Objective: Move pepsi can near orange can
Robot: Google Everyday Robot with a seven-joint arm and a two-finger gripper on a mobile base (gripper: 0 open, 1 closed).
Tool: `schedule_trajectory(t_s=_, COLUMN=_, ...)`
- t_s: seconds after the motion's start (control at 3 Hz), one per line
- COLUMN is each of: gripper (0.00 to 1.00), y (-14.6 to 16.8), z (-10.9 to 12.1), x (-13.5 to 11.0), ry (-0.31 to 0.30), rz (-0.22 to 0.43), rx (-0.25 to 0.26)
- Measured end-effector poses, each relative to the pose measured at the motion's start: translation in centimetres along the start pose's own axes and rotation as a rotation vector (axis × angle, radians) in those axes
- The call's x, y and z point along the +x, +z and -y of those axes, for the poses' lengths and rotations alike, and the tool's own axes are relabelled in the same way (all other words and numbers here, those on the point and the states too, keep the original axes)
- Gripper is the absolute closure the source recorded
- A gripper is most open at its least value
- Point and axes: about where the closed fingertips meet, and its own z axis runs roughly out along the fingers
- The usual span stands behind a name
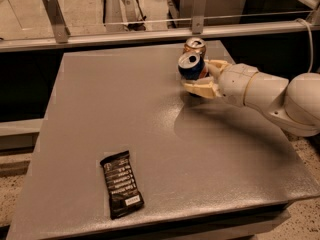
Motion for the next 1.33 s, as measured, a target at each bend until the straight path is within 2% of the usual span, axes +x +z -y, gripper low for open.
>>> schedule_trajectory(t_s=1.33, gripper=1.0, y=-1.3, z=4.5, x=2.2, ry=0.103, rz=0.087, rx=0.117)
